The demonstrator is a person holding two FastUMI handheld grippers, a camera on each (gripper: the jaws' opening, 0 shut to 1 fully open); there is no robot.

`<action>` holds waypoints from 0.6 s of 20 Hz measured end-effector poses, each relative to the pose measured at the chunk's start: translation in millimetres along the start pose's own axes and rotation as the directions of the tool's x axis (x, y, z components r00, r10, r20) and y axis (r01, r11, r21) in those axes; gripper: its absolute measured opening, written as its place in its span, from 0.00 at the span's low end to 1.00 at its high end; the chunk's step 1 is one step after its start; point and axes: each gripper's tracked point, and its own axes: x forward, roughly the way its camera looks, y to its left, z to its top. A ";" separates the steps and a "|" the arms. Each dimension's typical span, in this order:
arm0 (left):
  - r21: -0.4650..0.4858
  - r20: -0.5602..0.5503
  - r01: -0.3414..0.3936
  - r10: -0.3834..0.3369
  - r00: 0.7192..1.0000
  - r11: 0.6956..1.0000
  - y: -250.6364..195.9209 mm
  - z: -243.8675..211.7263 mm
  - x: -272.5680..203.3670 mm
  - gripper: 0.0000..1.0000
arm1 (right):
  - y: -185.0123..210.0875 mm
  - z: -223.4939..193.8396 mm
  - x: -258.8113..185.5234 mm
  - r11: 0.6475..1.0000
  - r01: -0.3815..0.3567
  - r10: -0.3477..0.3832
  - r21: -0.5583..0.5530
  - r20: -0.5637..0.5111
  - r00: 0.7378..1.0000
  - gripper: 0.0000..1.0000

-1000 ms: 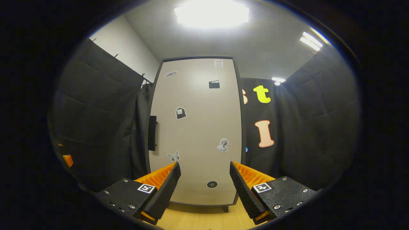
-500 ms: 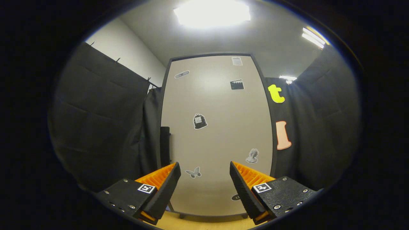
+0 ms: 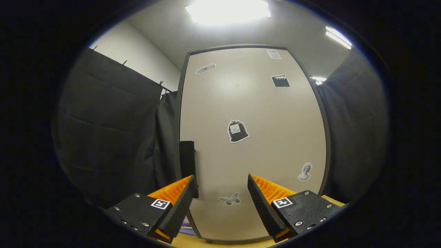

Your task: Open the cabinet door with the right hand, grasp the bottle in the cabinet with the left hand and place it on the coaster, then close the cabinet door with the right hand.

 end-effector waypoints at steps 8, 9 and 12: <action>-0.036 -0.040 -0.046 0.044 0.998 0.998 28.6 -21.4 1.6 0.90 | 44.1 -3.4 45.4 0.999 -0.019 0.017 -0.040 -0.031 0.999 0.79; -0.035 -0.044 -0.052 0.051 0.998 0.998 32.6 -23.3 0.2 0.90 | 49.2 -5.7 49.3 0.999 -0.021 0.019 -0.050 -0.040 0.999 0.77; -0.040 -0.059 -0.063 0.061 0.996 0.997 39.6 -30.7 0.5 0.90 | 57.4 -14.6 61.3 0.996 -0.011 0.005 -0.084 -0.080 0.997 0.63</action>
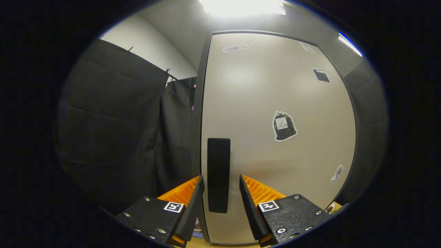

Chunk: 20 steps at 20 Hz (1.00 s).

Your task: Open the cabinet door with the right hand, grasp the bottle in the cabinet with the left hand and place it on the coaster, then close the cabinet door with the right hand.

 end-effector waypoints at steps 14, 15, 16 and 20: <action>-0.015 0.028 0.088 -0.088 0.996 0.996 -37.0 9.2 10.9 0.94 | 6.6 -2.7 -15.0 0.994 -0.087 0.093 0.060 -0.100 0.991 0.17; -0.015 0.029 0.100 -0.099 0.995 0.995 -42.8 10.7 10.5 0.94 | 7.6 -1.1 -20.4 0.992 -0.105 0.111 0.066 -0.098 0.989 0.17; -0.014 0.031 0.111 -0.110 0.993 0.994 -49.0 11.9 10.2 0.94 | 9.0 1.1 -26.4 0.990 -0.123 0.130 0.073 -0.097 0.987 0.17; -0.028 0.038 0.149 -0.147 0.988 0.989 -77.8 23.2 6.5 0.94 | 5.1 -1.2 -30.1 0.977 -0.198 0.206 0.081 -0.096 0.974 0.17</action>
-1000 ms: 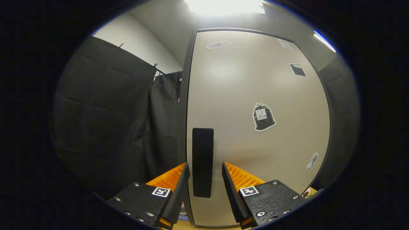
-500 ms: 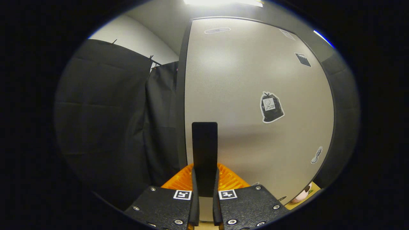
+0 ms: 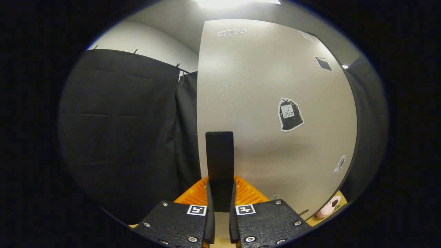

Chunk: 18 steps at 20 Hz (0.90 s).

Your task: Open the cabinet door with the right hand, grasp the bottle in the cabinet with the left hand and place it on the coaster, then close the cabinet door with the right hand.

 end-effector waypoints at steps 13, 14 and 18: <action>0.010 0.050 0.101 -0.101 0.994 0.995 -76.4 27.1 -4.1 0.90 | -10.1 -2.6 -23.8 0.986 -0.164 0.164 0.009 -0.028 0.986 0.17; 0.011 0.053 0.110 -0.110 0.992 0.994 -82.2 28.8 -2.8 0.90 | -11.5 -3.4 -25.4 0.985 -0.174 0.174 0.007 -0.028 0.984 0.17; 0.019 0.070 0.149 -0.150 0.986 0.989 -106.5 36.8 -4.4 0.94 | -16.9 -2.5 -42.2 0.978 -0.208 0.208 0.005 -0.031 0.978 0.17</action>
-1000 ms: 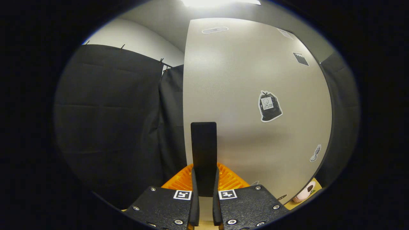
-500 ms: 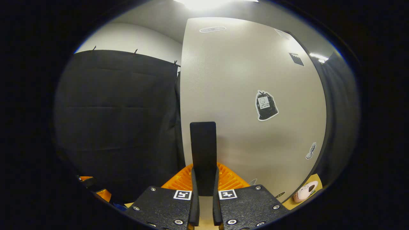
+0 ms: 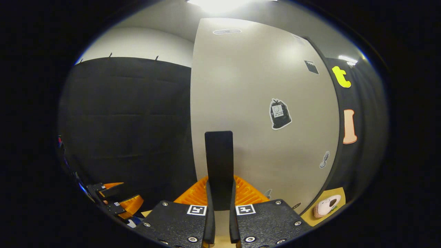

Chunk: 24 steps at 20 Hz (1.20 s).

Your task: Open the cabinet door with the right hand, grasp the bottle in the cabinet with the left hand and place it on the coaster, then close the cabinet door with the right hand.

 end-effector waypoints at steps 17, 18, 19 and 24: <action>-0.021 0.022 0.188 -0.187 0.982 0.982 -120.5 9.6 14.4 0.86 | -50.0 1.2 -112.0 1.000 0.020 -0.019 -0.017 0.029 0.999 0.16; -0.022 0.024 0.196 -0.196 0.980 0.980 -127.0 10.6 14.3 0.90 | -52.5 0.5 -114.9 0.999 0.028 -0.028 -0.021 0.033 0.999 0.16; -0.024 0.026 0.206 -0.206 0.978 0.978 -134.4 11.8 13.8 0.90 | -55.3 0.6 -119.1 0.999 0.039 -0.038 -0.025 0.035 0.999 0.16; -0.052 0.022 0.258 -0.258 0.966 0.965 -173.3 13.7 13.3 0.86 | -85.4 -0.2 -146.6 0.995 0.091 -0.090 -0.035 0.042 0.995 0.16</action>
